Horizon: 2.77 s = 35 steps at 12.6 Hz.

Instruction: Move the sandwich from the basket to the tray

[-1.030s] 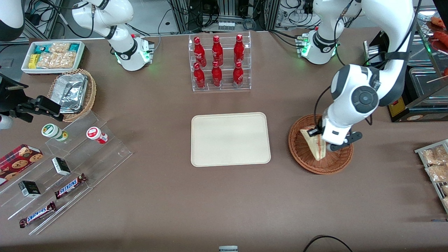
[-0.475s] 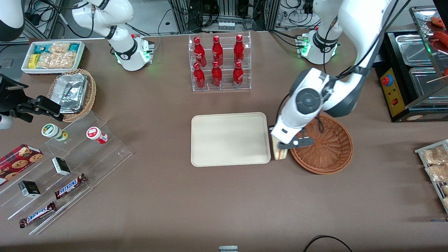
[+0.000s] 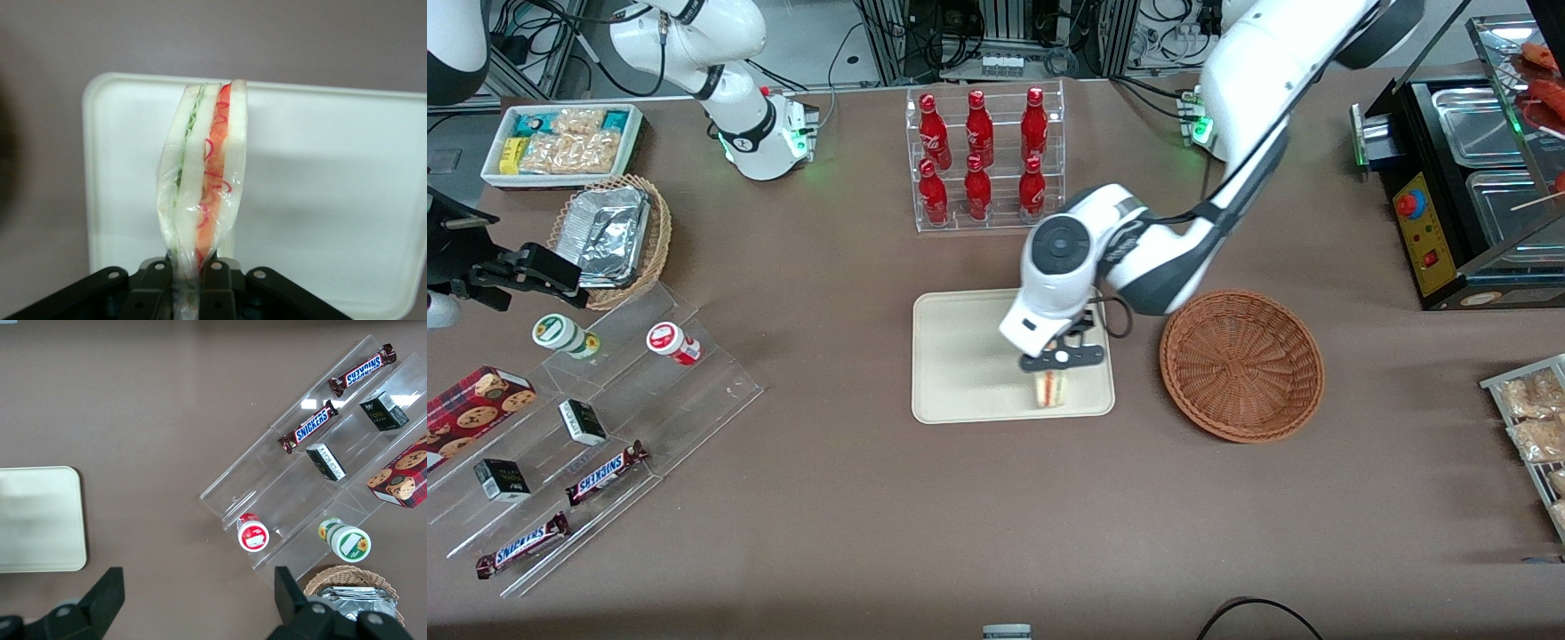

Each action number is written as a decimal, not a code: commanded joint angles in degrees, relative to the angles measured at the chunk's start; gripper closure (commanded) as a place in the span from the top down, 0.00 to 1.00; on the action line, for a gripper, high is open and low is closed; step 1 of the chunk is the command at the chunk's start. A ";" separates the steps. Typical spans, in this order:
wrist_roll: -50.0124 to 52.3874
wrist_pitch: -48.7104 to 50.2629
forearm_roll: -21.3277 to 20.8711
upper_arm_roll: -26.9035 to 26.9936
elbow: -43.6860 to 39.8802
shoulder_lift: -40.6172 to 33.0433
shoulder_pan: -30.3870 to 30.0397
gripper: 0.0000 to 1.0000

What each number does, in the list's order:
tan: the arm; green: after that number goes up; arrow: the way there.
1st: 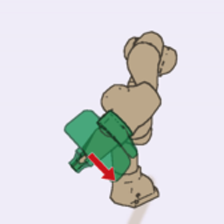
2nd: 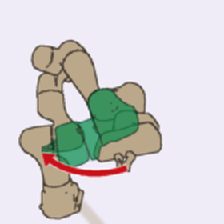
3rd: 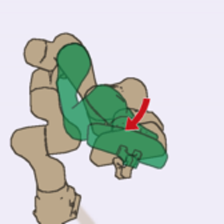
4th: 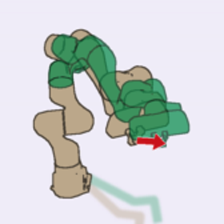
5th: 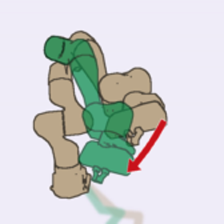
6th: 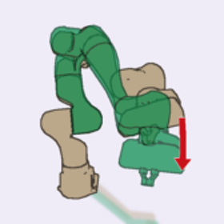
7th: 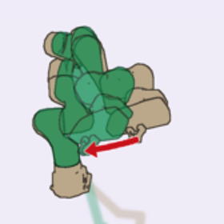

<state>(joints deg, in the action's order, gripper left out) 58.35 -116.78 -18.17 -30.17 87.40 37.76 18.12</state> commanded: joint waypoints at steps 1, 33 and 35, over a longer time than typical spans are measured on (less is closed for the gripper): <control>3.08 4.71 -1.34 1.86 -8.63 5.30 4.81 0.07; 2.86 22.57 0.95 4.51 -10.35 -6.62 -2.26 1.00; -5.67 22.56 1.91 4.33 -7.16 -9.71 -8.07 1.00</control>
<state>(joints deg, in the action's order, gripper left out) 58.54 -93.84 -17.97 -25.29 73.80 33.62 15.19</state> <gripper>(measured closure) 0.000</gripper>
